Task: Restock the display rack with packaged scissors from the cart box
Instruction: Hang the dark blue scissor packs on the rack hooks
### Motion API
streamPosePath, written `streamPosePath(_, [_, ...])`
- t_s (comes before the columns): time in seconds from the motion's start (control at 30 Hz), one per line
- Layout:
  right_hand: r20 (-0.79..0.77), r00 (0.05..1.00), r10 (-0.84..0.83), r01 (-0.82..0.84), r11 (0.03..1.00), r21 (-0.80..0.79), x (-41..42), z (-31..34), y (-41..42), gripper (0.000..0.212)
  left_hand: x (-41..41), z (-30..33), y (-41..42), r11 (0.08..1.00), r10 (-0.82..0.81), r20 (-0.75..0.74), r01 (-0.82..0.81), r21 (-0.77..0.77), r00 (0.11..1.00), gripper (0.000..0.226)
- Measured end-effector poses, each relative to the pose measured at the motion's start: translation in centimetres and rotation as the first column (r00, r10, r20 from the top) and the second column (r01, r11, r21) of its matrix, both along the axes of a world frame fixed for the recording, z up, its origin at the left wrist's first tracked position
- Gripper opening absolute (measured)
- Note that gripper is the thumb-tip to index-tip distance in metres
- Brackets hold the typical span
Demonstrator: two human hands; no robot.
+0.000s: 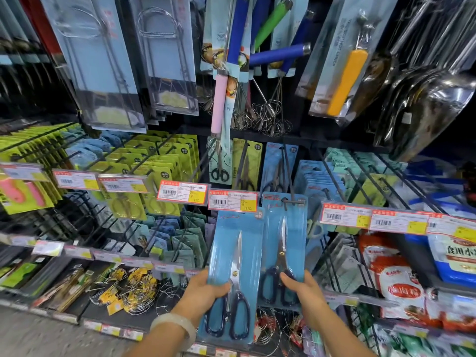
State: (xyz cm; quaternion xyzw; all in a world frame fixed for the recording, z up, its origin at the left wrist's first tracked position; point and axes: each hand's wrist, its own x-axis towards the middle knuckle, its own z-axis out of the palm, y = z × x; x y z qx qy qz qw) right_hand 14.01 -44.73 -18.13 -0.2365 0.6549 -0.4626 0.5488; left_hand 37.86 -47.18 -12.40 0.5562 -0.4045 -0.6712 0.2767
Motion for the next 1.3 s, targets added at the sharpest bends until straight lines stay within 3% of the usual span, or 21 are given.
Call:
streamPosePath(0.13, [0.006, 1.000, 0.018, -0.018, 1.000, 0.023, 0.0, 0.4, -1.5, 0.073, 0.1, -0.2, -0.1, 1.000, 0.006, 0.012, -0.006, -0.006, 1.000, 0.039])
streamPosePath(0.27, [-0.065, 0.998, 0.023, -0.017, 0.995, 0.100, -0.2, 1.0, -2.9, 0.105, 0.2, -0.6, -0.1, 1.000, 0.018, 0.009, -0.018, -0.013, 1.000, 0.035])
streamPosePath(0.43, [-0.300, 0.954, 0.002, 0.059, 0.980, 0.191, -0.6, 1.6, -3.1, 0.071, -0.5, -0.9, -0.1, 1.000, 0.024, 0.022, -0.024, -0.007, 0.999, 0.028])
streamPosePath(0.5, [-0.222, 0.970, 0.098, -0.064, 0.986, 0.157, -0.3, 3.1, -2.1, 0.060, -1.1, -1.0, 0.0, 1.000, 0.000, 0.014, 0.000, -0.014, 1.000, 0.028])
streamPosePath(0.57, [0.038, 0.976, 0.213, -0.216, 0.973, 0.085, 0.5, 4.5, -1.0, 0.047, -1.8, -0.9, 0.2, 1.000, -0.008, 0.009, 0.008, -0.024, 1.000, 0.026])
streamPosePath(0.6, [0.090, 0.957, 0.276, -0.281, 0.958, 0.054, 0.9, 5.2, -0.5, 0.043, -2.1, -0.9, 0.3, 1.000, -0.010, 0.004, 0.010, -0.028, 1.000, 0.025])
streamPosePath(0.7, [0.013, 0.924, 0.383, -0.383, 0.924, -0.021, 2.3, 6.1, 0.4, 0.033, -3.1, -1.2, 0.6, 0.999, 0.006, -0.023, -0.006, -0.032, 1.000, 0.028])
streamPosePath(0.8, [-0.170, 0.931, 0.324, -0.341, 0.937, -0.082, 3.0, 5.5, 1.0, 0.020, -3.9, -1.2, 0.9, 0.999, 0.025, -0.066, -0.027, -0.028, 0.997, 0.022])
streamPosePath(0.9, [-0.241, 0.938, 0.249, -0.288, 0.947, -0.142, 3.0, 5.1, 1.4, 0.021, -4.6, -1.4, 0.8, 0.996, 0.005, -0.038, -0.008, -0.084, 0.999, 0.016])
streamPosePath(1.1, [-0.197, 0.976, 0.091, -0.130, 0.971, -0.198, 1.1, 5.2, 2.1, 0.019, -7.1, -0.3, 0.2, 0.987, -0.060, 0.065, 0.069, -0.147, 0.996, 0.009])
streamPosePath(1.3, [-0.198, 0.975, 0.098, -0.137, 0.971, -0.195, -0.2, 5.9, 1.8, 0.016, -8.8, -0.3, -0.1, 0.987, -0.048, 0.074, 0.059, -0.148, 0.996, 0.013])
